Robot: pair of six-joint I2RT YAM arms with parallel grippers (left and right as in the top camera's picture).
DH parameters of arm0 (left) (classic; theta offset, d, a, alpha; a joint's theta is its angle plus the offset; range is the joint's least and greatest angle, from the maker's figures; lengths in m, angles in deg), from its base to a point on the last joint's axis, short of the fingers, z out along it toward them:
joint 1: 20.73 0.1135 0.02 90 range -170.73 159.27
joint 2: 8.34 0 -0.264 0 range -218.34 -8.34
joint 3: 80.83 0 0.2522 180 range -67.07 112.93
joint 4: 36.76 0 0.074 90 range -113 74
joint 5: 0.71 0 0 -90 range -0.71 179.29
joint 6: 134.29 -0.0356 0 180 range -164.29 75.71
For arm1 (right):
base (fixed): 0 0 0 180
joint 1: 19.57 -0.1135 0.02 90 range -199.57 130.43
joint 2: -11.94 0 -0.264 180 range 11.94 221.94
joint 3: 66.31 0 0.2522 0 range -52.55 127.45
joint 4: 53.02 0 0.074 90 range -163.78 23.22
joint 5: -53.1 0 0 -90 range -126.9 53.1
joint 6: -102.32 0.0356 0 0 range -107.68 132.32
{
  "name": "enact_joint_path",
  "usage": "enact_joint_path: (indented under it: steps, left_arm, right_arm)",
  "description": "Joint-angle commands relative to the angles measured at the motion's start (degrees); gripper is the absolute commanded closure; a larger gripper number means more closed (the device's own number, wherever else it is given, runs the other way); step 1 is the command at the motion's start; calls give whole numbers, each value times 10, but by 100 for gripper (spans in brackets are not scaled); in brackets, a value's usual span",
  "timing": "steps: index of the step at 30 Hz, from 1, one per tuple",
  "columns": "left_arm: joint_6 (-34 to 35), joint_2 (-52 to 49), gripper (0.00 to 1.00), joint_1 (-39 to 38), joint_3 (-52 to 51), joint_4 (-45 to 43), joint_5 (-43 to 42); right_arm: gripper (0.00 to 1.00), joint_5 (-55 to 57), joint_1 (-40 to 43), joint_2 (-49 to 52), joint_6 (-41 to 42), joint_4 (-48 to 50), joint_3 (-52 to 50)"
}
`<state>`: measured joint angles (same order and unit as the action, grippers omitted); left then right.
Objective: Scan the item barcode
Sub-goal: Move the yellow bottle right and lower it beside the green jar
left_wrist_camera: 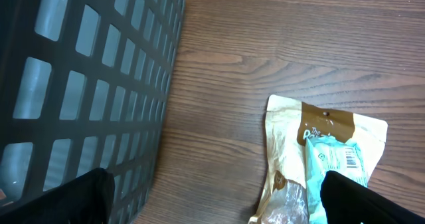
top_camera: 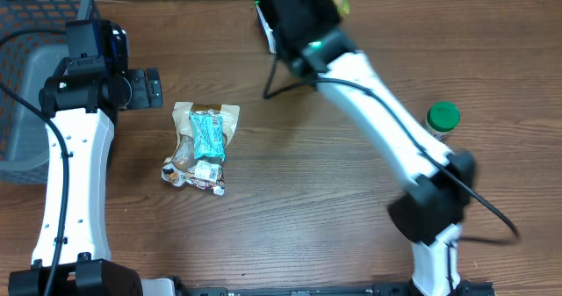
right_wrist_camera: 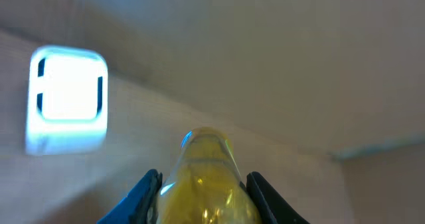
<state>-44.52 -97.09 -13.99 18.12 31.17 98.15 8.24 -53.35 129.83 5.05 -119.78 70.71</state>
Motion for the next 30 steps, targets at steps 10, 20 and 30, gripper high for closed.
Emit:
enact_joint_path:
  steps: [10, 20, 30]
  left_arm:
    - [-11, 9, 0, -4, 13, -2, 3]
    - [-11, 9, 0, -4, 13, -2, 3]
    - [-11, 9, 0, -4, 13, -2, 3]
  right_arm:
    - [86, -378, 191, -56, 200, -234, -20]
    - [87, -414, 268, -51, 207, -87, -181]
    - [86, -358, 268, -49, 206, -17, -280]
